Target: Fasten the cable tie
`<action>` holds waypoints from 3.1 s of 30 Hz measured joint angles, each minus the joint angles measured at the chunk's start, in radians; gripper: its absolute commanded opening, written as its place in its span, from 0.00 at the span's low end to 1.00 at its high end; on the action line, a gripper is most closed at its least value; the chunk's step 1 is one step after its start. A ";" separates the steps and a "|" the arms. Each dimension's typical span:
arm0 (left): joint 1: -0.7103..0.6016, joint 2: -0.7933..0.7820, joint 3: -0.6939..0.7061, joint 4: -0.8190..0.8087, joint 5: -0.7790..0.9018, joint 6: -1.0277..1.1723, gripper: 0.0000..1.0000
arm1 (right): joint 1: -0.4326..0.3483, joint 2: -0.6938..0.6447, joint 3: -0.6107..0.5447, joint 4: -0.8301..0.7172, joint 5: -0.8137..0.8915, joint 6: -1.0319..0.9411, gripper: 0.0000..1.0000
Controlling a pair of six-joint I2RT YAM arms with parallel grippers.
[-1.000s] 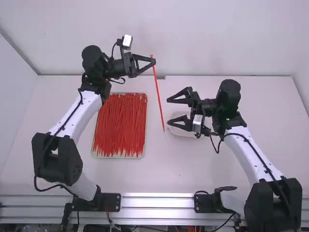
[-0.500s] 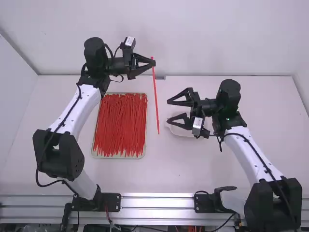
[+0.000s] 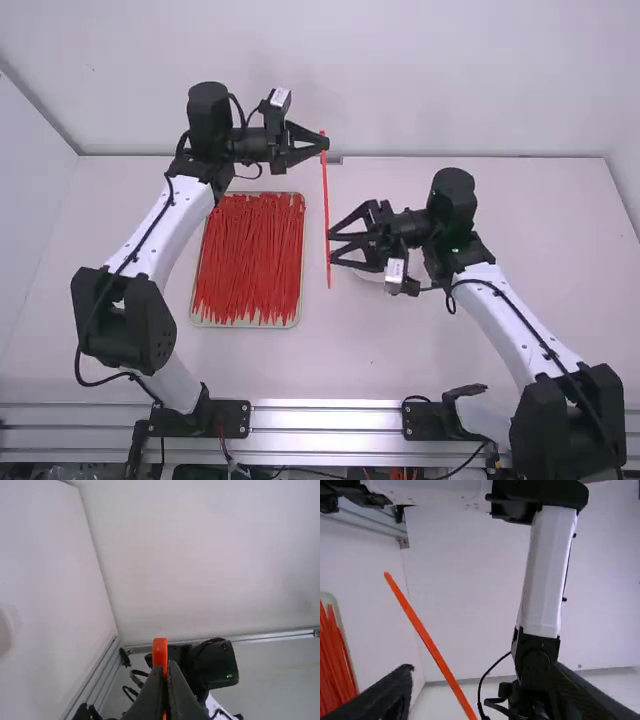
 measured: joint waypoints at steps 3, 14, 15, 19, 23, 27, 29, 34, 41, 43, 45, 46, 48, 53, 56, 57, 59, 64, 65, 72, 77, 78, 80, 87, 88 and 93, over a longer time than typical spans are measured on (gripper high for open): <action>0.000 0.000 0.000 -0.002 0.000 0.008 0.02 | 0.000 0.000 0.000 0.000 -0.001 0.001 0.47; 0.000 0.000 0.000 0.000 -0.001 0.011 0.02 | 0.002 0.000 0.000 0.006 -0.001 0.003 0.28; 0.000 0.000 0.000 -0.001 -0.007 0.011 0.02 | 0.002 0.000 0.000 0.006 0.000 0.003 0.27; 0.000 0.000 0.000 -0.003 -0.016 0.011 0.02 | 0.002 0.000 0.000 0.006 0.000 0.004 0.24; 0.000 0.000 0.000 -0.003 -0.020 0.011 0.02 | 0.002 0.000 0.000 0.006 0.000 0.003 0.19; 0.000 0.000 0.000 -0.003 -0.023 0.011 0.02 | 0.002 0.000 0.000 0.007 0.000 0.003 0.13; 0.000 0.000 0.000 -0.003 -0.023 0.011 0.02 | 0.004 0.000 0.000 0.007 0.000 0.003 0.12; 0.000 0.000 0.000 -0.003 -0.023 0.011 0.02 | 0.005 0.000 0.000 0.007 0.000 0.000 0.00; 0.000 0.000 0.000 -0.004 -0.023 0.011 0.02 | 0.008 0.000 0.000 0.006 0.003 0.003 0.00; 0.000 0.000 0.000 -0.004 -0.023 0.012 0.02 | 0.008 0.000 0.000 0.007 0.003 0.003 0.00; 0.000 0.000 0.000 -0.003 -0.023 0.016 0.02 | 0.008 0.000 0.000 0.018 0.003 0.014 0.00; 0.000 0.000 0.000 -0.004 -0.023 0.020 0.02 | 0.007 0.000 0.000 0.043 0.003 0.034 0.00; 0.000 0.000 0.000 -0.004 -0.024 0.036 0.02 | 0.008 0.000 0.000 0.112 0.002 0.097 0.00; 0.000 0.000 0.000 -0.010 -0.026 0.047 0.02 | 0.008 0.000 0.000 0.250 0.016 0.305 0.00; 0.000 0.000 0.000 -0.016 -0.026 0.062 0.02 | 0.008 -0.001 0.000 0.282 0.026 0.460 0.00; 0.000 0.000 0.000 -0.019 -0.026 0.068 0.02 | 0.008 -0.001 0.000 0.283 0.028 0.489 0.00; 0.000 0.000 0.000 -0.032 -0.027 0.077 0.02 | 0.008 -0.001 0.000 0.284 0.035 0.562 0.00; 0.000 0.000 0.000 -0.038 -0.027 0.098 0.02 | 0.008 -0.001 0.000 0.281 0.096 0.779 0.00; 0.000 0.000 0.000 -0.038 -0.027 0.100 0.02 | 0.008 -0.001 0.000 0.277 0.114 0.814 0.00; 0.000 0.000 0.000 -0.038 -0.027 0.109 0.02 | 0.014 -0.001 0.000 0.241 0.225 0.919 0.00; -0.003 0.000 0.000 -0.040 -0.027 0.124 0.02 | 0.024 -0.001 0.000 0.174 0.181 0.839 0.00; -0.003 0.000 0.000 -0.042 -0.027 0.125 0.02 | 0.023 -0.001 0.000 0.168 0.165 0.840 0.00; -0.003 0.000 0.000 -0.042 -0.027 0.131 0.02 | 0.021 -0.001 0.000 0.173 0.154 0.856 0.00; -0.003 0.000 0.000 -0.014 -0.023 0.195 0.02 | 0.021 -0.001 0.000 0.396 0.140 1.079 0.00; -0.003 0.000 0.000 0.000 -0.019 0.214 0.02 | 0.023 -0.001 0.000 0.442 0.151 1.135 0.00; -0.003 0.000 0.000 0.135 0.011 0.335 0.02 | 0.044 -0.001 0.000 0.615 0.294 1.514 0.00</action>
